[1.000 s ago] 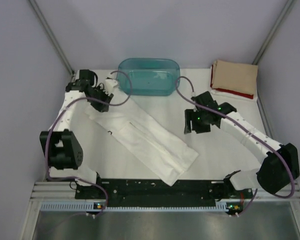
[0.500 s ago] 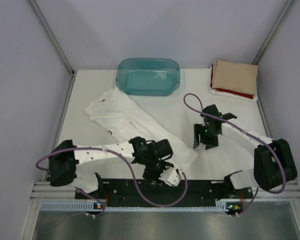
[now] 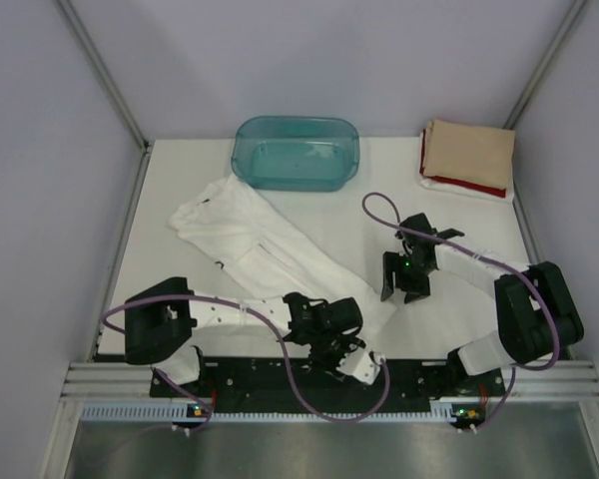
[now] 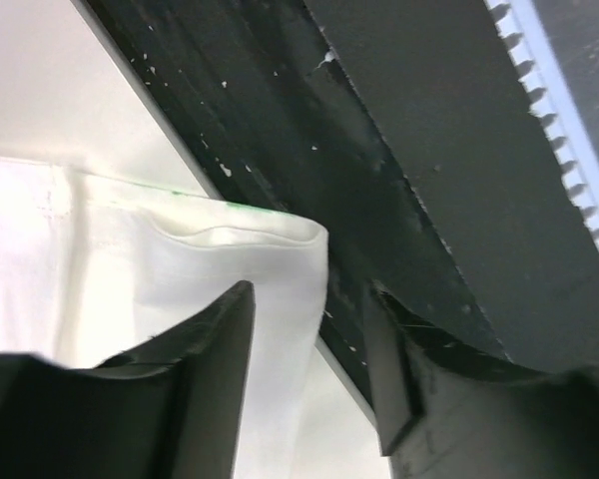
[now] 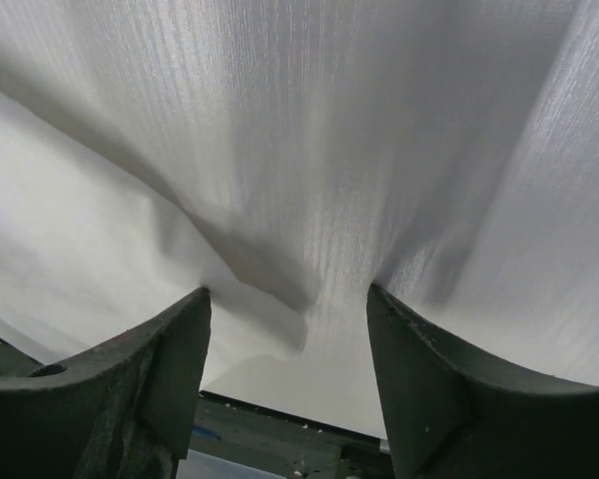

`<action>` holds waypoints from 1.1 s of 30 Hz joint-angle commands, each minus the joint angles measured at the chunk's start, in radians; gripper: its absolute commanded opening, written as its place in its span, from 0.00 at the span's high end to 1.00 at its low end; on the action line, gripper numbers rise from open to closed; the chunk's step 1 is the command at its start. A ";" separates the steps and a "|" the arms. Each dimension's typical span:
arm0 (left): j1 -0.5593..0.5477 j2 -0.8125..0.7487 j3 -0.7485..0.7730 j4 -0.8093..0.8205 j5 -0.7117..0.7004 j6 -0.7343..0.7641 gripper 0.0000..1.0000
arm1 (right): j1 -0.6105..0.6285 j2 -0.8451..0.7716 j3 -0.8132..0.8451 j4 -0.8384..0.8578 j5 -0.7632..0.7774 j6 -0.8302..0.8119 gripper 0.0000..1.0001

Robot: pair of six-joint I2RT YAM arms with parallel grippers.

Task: Fold and stack the t-shirts
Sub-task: Grab the bottom of the folded rectangular tshirt with both arms, then fold the folded rectangular tshirt in 1/3 of the way

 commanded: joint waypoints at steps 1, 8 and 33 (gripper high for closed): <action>-0.002 0.044 -0.002 0.077 -0.040 -0.017 0.51 | -0.005 0.006 -0.009 0.038 -0.024 0.004 0.37; -0.002 0.077 -0.021 0.071 -0.062 -0.001 0.43 | -0.005 0.018 -0.015 0.041 -0.040 0.007 0.40; 0.486 -0.098 0.079 -0.150 0.323 -0.043 1.00 | 0.032 0.070 0.288 0.044 -0.296 0.061 1.00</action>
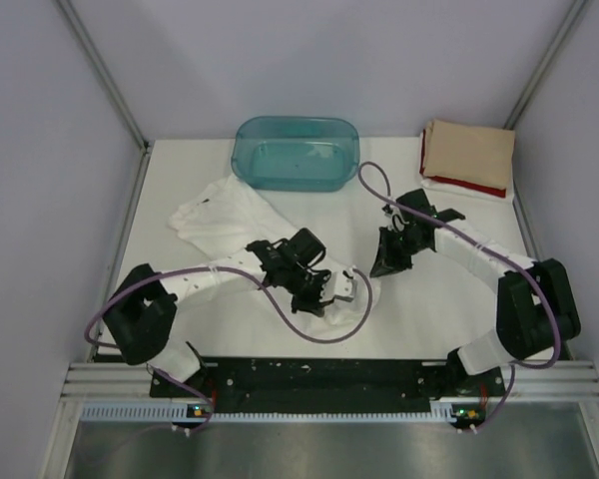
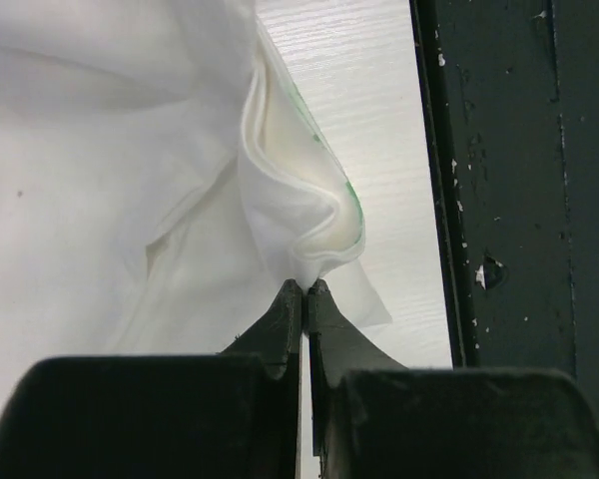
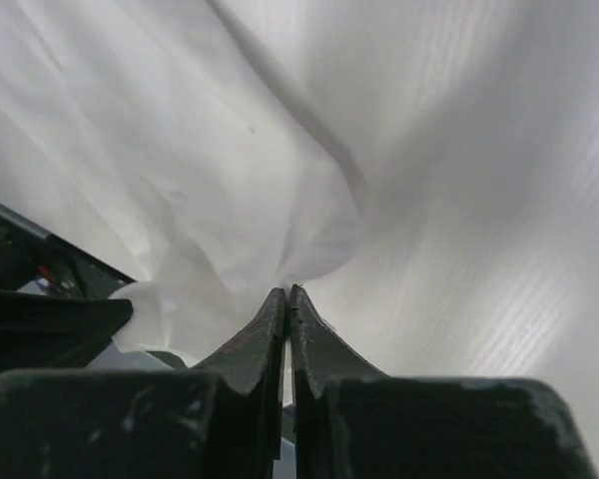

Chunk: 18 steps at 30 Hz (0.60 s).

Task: Fold and stack the t-shirts
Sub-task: Fold the folded rectangular tshirt in 1/3 of the way

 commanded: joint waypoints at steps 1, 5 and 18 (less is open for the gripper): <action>0.123 -0.068 0.019 -0.076 0.165 -0.005 1.00 | 0.024 0.096 0.191 0.049 -0.102 0.039 1.00; 0.289 -0.123 -0.017 -0.088 0.196 -0.012 1.00 | 0.062 0.199 0.389 0.063 -0.102 0.067 1.00; 0.721 -0.174 -0.088 -0.124 0.279 -0.020 1.00 | 0.162 0.593 0.805 0.135 -0.055 0.173 1.00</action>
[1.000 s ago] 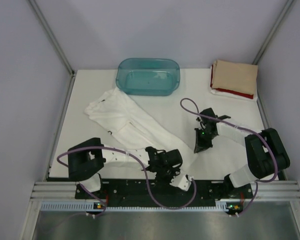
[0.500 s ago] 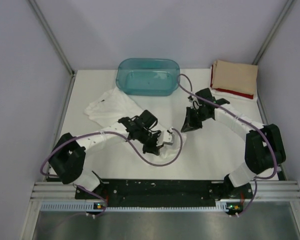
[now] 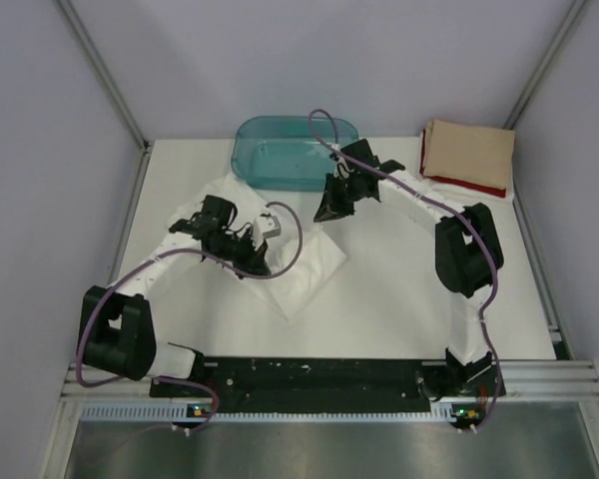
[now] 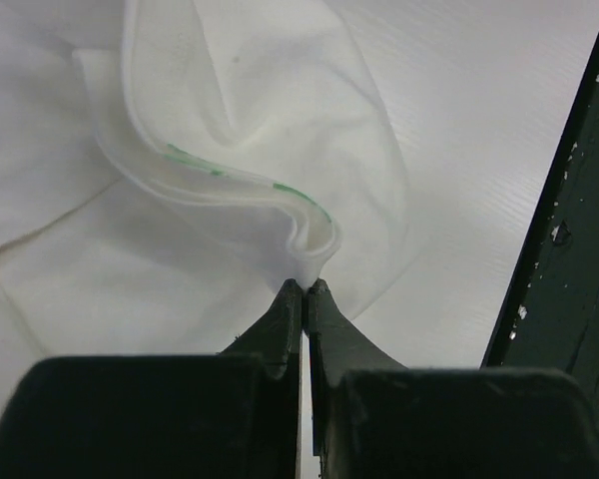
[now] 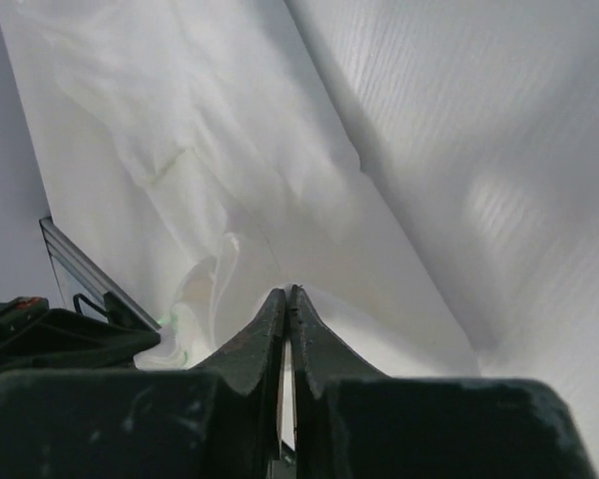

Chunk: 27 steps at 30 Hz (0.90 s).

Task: Fold and stack the t-shirts
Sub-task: Fold the folded rectangular tshirt in 1/3 of the way

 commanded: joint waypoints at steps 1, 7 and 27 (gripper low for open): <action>0.114 0.006 -0.006 -0.025 0.063 -0.007 1.00 | 0.031 0.090 0.113 0.067 0.034 0.049 1.00; 0.173 0.018 -0.066 -0.002 0.063 0.043 1.00 | 0.054 0.169 0.170 0.126 0.031 0.081 1.00; 0.244 0.084 -0.105 0.125 -0.131 -0.064 0.80 | 0.091 0.324 0.274 0.169 0.085 0.066 0.74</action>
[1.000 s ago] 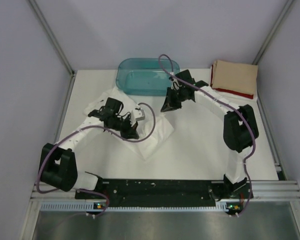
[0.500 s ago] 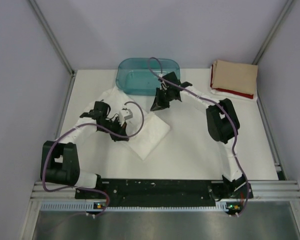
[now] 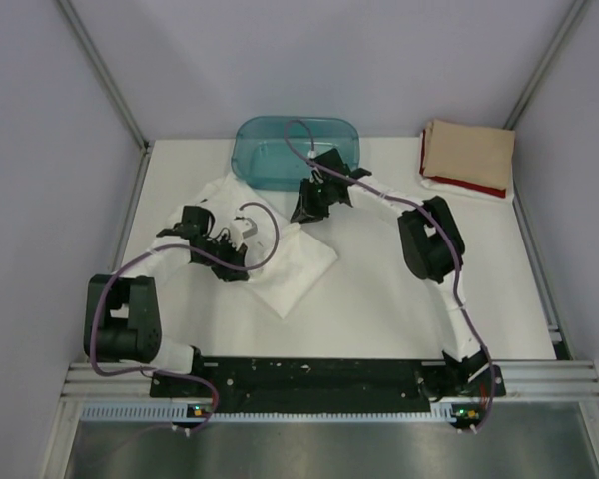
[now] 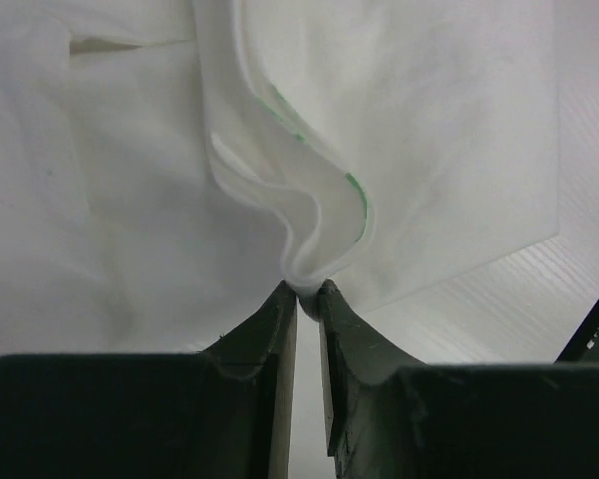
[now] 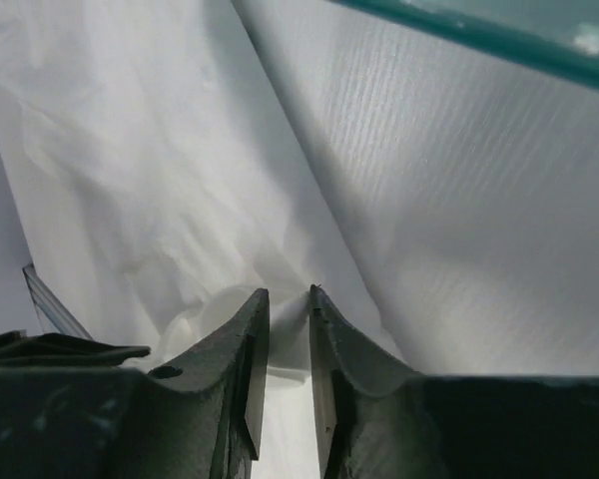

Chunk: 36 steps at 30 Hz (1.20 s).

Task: Fold and stack the t-shirts
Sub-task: Fold the folded rectangular tshirt in 1/3 of the way

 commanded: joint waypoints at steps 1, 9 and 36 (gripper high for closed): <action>0.014 0.014 0.019 0.030 -0.078 -0.029 0.78 | 0.011 0.031 0.069 0.026 0.050 -0.029 0.66; 0.088 -0.050 0.095 -0.045 -0.107 0.025 0.72 | 0.014 -0.163 0.040 -0.060 0.239 -0.226 0.50; -0.112 0.296 0.269 0.007 -0.242 -0.110 0.92 | 0.075 -0.458 -0.724 0.040 0.194 -0.183 1.00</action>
